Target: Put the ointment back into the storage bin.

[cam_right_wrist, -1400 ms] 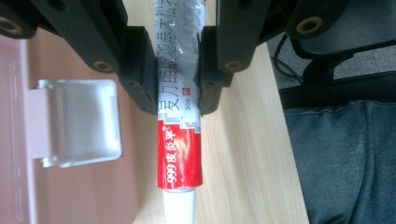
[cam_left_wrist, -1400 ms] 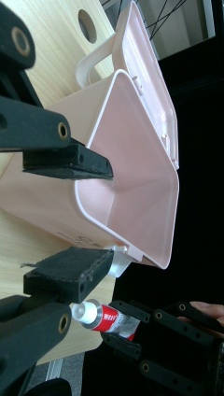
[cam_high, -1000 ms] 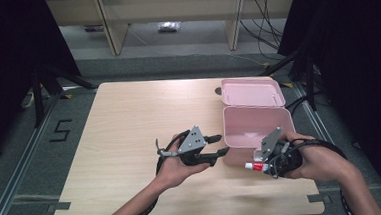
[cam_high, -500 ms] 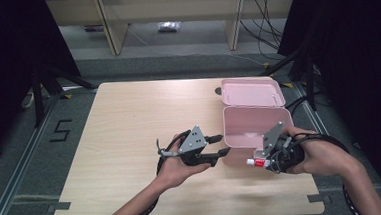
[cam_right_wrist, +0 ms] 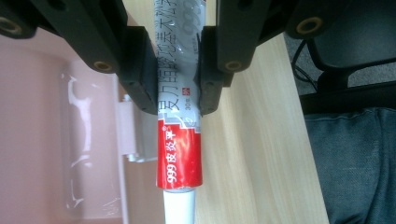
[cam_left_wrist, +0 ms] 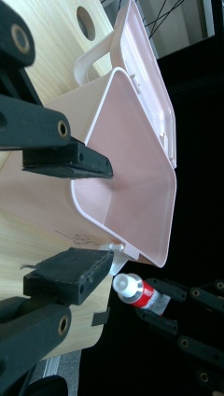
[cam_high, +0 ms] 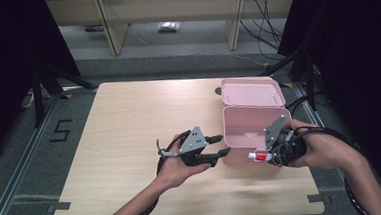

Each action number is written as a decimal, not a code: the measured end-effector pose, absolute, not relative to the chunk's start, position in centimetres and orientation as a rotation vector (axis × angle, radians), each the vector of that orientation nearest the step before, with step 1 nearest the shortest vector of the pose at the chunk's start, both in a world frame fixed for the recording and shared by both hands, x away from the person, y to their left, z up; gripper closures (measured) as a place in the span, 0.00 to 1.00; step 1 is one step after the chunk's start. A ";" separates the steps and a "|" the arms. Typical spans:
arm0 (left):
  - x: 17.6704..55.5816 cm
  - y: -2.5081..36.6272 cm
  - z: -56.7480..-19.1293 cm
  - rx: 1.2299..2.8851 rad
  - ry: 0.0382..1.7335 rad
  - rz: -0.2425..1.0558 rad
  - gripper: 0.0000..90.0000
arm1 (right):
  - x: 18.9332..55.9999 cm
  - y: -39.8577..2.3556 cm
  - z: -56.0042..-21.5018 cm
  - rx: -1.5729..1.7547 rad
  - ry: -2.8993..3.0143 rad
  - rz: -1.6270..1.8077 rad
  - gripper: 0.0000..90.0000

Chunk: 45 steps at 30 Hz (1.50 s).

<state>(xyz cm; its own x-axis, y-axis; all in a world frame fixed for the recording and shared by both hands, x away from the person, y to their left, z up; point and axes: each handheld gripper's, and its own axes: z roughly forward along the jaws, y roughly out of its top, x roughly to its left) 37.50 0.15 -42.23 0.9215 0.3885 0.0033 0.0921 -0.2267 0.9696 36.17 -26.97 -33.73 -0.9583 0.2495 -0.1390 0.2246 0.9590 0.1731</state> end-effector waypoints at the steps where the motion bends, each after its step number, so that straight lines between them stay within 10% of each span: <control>1: 37.5 0.1 -42.2 1.791 0.360 0.285 0.58 | 36.4 -27.0 -33.6 0.340 2.951 0.242 0.80; 45: 37.6 0.1 -42.1 1.789 0.362 0.285 0.57 | 40.5 -27.2 -32.7 0.233 2.928 0.175 0.80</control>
<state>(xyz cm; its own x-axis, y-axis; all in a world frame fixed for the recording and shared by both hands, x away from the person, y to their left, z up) 37.64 0.13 -42.10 0.9209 0.3899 0.0017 0.0932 -0.2244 0.9700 40.48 -27.17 -32.67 -0.9679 0.1679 -0.1871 0.1444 0.9806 0.1327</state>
